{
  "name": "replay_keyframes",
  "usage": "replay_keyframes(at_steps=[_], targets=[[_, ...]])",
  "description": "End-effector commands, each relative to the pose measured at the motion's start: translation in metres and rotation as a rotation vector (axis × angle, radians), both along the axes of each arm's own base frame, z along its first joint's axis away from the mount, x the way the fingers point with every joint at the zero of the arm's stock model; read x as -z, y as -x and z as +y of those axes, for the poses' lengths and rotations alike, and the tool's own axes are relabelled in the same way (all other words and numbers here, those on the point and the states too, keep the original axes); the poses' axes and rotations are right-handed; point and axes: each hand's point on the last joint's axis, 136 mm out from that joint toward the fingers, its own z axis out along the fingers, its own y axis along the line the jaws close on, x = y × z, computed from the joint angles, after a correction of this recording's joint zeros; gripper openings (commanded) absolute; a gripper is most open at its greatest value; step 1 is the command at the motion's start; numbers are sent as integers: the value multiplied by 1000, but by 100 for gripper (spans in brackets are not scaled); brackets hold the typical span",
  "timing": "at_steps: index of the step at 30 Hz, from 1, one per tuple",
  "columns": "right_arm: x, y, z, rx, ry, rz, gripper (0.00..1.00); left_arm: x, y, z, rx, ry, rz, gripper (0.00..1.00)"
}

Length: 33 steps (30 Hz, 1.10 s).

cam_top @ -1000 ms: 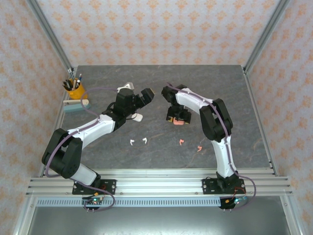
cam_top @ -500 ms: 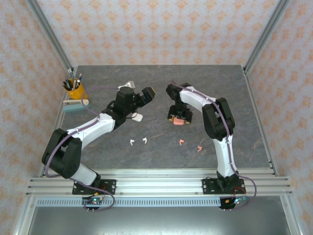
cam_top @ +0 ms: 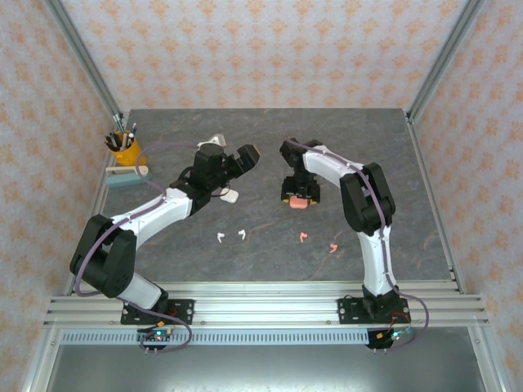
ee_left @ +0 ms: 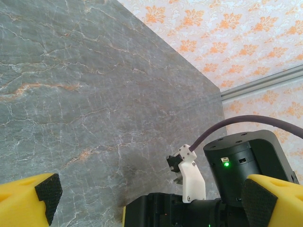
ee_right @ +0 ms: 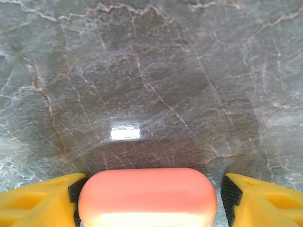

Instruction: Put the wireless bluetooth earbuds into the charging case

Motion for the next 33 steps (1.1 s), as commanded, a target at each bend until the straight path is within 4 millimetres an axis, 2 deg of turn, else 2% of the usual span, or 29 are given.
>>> replay_keyframes(at_steps=[1, 10, 19, 25, 33], targets=[[3, 12, -5, -66, 15, 35, 75, -10, -1, -8, 23, 1, -15, 100], [7, 22, 4, -27, -21, 63, 73, -10, -2, -18, 39, -2, -15, 100], [13, 20, 2, 4, 0, 55, 64, -1, 6, -23, 51, -12, 0, 100], [3, 11, 5, 106, -12, 9, 55, 8, 14, -18, 44, -13, 12, 100], [-26, -14, 21, 292, -95, -77, 54, 31, 26, -18, 46, -13, 44, 100]])
